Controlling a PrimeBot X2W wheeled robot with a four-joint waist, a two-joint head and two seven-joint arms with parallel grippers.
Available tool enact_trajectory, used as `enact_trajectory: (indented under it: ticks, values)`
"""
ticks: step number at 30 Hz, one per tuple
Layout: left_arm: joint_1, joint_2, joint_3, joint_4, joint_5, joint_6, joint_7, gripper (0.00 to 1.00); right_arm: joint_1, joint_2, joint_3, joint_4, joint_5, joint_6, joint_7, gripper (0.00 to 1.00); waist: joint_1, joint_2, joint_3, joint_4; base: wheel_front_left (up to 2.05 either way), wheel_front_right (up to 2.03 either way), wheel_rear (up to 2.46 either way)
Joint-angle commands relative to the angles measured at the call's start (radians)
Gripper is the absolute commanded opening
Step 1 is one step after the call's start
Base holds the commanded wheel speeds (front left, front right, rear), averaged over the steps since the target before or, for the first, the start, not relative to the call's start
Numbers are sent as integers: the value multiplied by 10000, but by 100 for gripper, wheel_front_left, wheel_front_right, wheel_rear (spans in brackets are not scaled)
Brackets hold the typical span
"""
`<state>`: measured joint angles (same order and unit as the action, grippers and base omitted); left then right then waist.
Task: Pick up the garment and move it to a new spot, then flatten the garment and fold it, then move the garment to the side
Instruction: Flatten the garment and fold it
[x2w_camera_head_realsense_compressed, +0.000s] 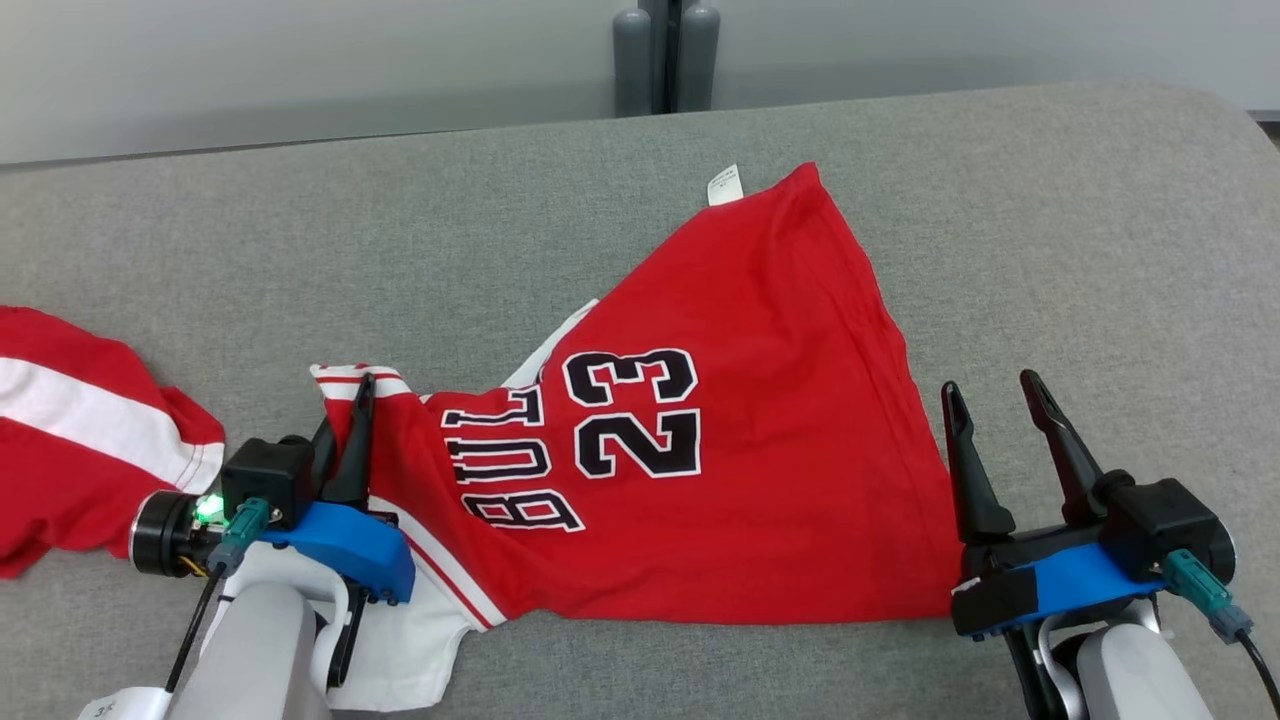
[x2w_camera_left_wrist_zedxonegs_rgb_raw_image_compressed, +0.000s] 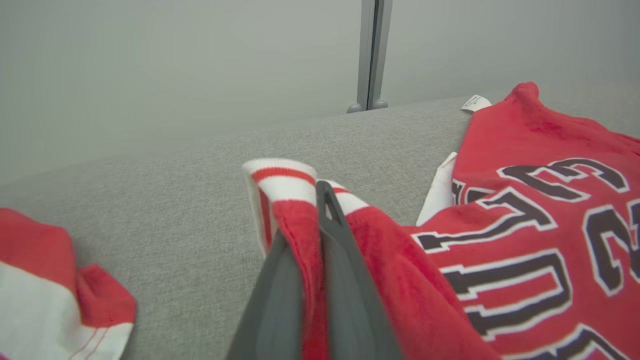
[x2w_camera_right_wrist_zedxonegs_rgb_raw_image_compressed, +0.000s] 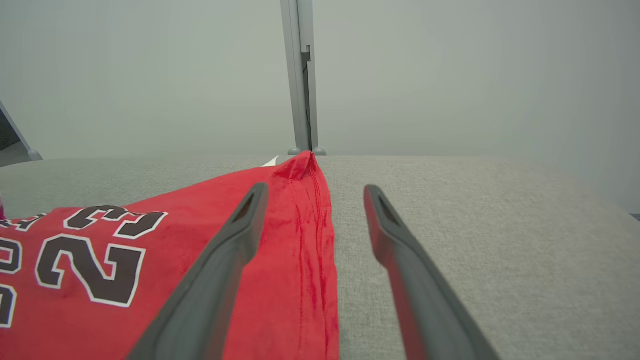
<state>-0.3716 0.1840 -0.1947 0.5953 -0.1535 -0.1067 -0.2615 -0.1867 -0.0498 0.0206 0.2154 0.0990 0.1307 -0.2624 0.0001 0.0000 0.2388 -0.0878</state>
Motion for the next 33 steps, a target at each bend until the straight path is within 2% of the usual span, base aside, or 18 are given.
enact_trajectory:
  ticks: [1, 10, 18, 29, 33]
  values:
    - [-83, -16, 110, 6, -44, 33, -43, 100, -80, -10, -15, 44, 19, 1, -36, 100, -1, 0, -64, 56, 0, 0, 0]
    - [1471, -231, 716, -1459, 44, 426, -47, 100, 227, -12, 76, 190, 85, 1, -36, 100, -1, 0, -725, 706, 0, 0, 0]
    - [2595, -276, 1002, -1914, 148, 426, -49, 100, 418, -13, 185, 378, 110, 1, -35, 100, -1, 0, -1305, 1280, 0, 0, 0]
    - [3810, -499, 1607, -4285, 788, 766, -43, 100, 887, -13, 231, 356, 130, 1, -36, 100, -1, 0, -1953, 1468, 0, 0, 0]
    - [4180, -580, 1618, -4709, 969, 816, -42, 100, 1327, -15, 108, 148, 8, 1, -35, 100, -1, 0, -2147, 1453, 0, 0, 0]
